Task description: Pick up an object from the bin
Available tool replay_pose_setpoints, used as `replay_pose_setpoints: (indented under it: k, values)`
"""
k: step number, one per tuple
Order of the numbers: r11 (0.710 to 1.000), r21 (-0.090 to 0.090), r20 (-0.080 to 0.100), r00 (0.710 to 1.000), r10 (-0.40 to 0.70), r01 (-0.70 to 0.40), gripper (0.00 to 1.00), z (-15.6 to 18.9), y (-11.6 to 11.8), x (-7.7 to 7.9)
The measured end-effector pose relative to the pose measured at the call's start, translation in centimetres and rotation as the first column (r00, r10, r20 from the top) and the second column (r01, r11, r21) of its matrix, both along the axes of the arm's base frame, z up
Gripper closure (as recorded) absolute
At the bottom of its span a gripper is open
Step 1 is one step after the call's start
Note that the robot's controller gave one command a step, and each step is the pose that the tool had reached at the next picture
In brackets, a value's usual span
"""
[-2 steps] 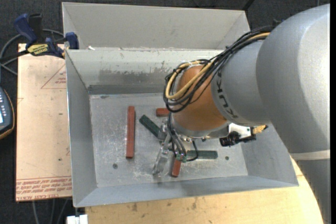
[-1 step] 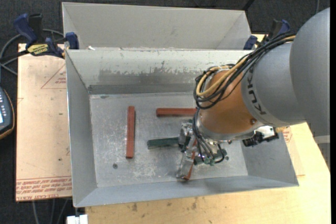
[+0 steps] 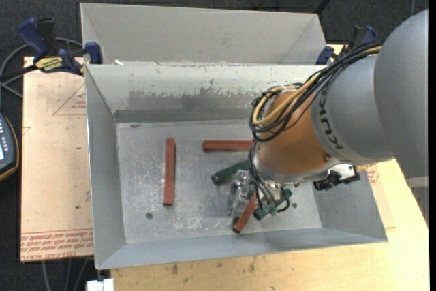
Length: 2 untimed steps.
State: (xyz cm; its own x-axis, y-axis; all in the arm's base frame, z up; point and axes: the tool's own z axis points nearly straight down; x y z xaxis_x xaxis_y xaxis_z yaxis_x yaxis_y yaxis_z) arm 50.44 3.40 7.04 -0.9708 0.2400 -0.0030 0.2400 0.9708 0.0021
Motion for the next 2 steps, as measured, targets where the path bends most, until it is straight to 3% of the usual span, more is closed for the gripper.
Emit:
replay_pose_setpoints:
  k: [1, 2]
  values:
    - [1.000, 0.000, -0.002, 1.000, 0.000, 0.000, 0.00, -0.1, 0.0, -0.1]
    - [0.998, -0.004, 0.000, 0.998, -0.057, 0.057, 0.00, 0.0, -9.0, -1.5]
